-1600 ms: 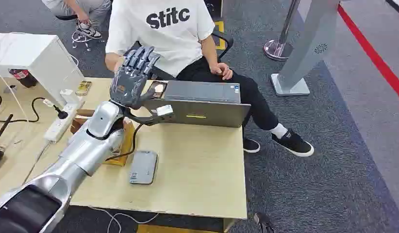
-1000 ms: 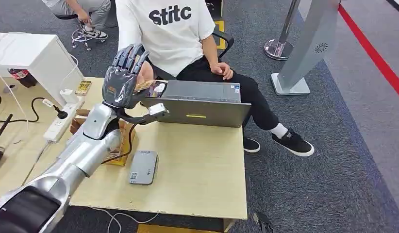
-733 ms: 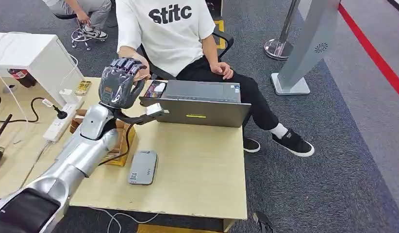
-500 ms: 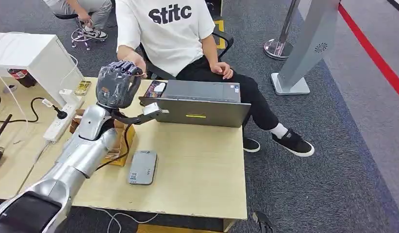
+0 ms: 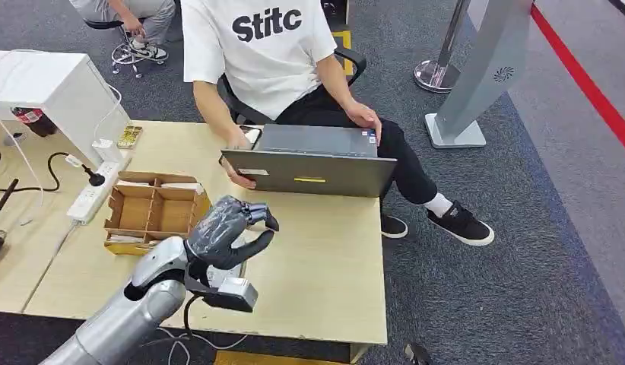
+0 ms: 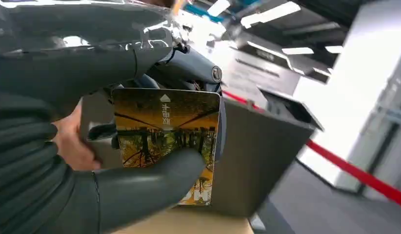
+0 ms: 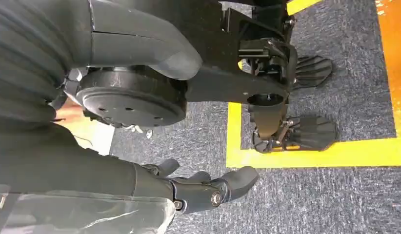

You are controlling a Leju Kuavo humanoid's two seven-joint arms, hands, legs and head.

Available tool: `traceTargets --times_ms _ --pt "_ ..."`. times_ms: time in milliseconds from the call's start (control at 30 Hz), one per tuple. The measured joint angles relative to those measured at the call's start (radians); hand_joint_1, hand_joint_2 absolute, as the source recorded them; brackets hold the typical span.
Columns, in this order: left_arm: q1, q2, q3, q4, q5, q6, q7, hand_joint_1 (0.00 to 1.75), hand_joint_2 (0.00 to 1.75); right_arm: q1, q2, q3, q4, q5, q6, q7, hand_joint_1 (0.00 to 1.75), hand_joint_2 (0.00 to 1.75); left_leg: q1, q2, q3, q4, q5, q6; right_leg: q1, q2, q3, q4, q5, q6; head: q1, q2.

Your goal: Pass the card to the sensor for recognition and then transmit it.

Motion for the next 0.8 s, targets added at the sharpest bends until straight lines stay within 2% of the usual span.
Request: traceTargets --times_ms 133,233,367,433,533,667,800 --pt "0.048 0.071 -0.014 -0.058 0.006 -0.074 -0.008 1.75 1.75 0.004 -0.006 0.018 -0.005 -0.016 0.007 -0.002 0.00 1.75 0.000 0.000 0.001 0.000 0.000 0.000 0.000 0.000 0.000 0.001 0.000 0.000 0.000 0.000" --pt "0.075 0.126 -0.014 -0.069 -0.026 -0.089 0.008 1.75 1.75 0.008 -0.010 0.029 -0.008 -0.026 0.008 0.000 0.00 1.75 0.001 0.001 0.001 0.000 0.001 -0.001 0.000 0.000 0.000 0.001 0.000 0.000 0.000 0.000" --pt "0.083 0.179 -0.014 -0.064 -0.183 -0.038 0.114 1.75 1.75 0.010 -0.013 0.048 -0.009 -0.048 0.008 0.010 0.00 1.75 0.001 0.001 0.001 -0.001 0.001 -0.001 0.000 0.000 0.000 0.001 0.000 0.000 0.000 0.000" --pt "0.076 0.185 -0.014 -0.041 -0.267 0.003 0.169 1.75 1.75 0.011 -0.014 0.058 -0.010 -0.056 0.008 0.014 0.00 1.75 0.000 0.000 0.001 -0.001 0.001 -0.001 0.000 0.000 0.000 0.001 0.000 0.000 0.000 0.000" --pt "0.071 0.191 -0.014 -0.019 -0.297 0.020 0.187 1.75 1.75 0.012 -0.014 0.070 -0.011 -0.059 0.008 0.014 0.00 1.75 0.000 0.001 0.001 0.000 0.001 -0.001 0.000 0.000 0.000 0.001 0.000 0.000 0.000 0.000" --pt "0.047 0.185 -0.015 0.050 -0.408 0.097 0.278 1.75 1.75 0.012 -0.014 0.089 -0.014 -0.070 0.008 0.021 0.00 1.75 0.000 0.000 0.001 0.000 0.001 -0.001 0.000 0.000 0.000 0.001 0.000 0.000 0.000 0.000" --pt "0.022 0.171 -0.018 0.131 -0.439 0.136 0.294 1.75 1.75 0.012 -0.014 0.106 -0.016 -0.075 0.006 0.029 0.00 1.75 0.000 0.000 0.001 0.000 0.001 -0.001 0.000 0.000 0.000 0.001 0.000 0.000 0.000 0.000"
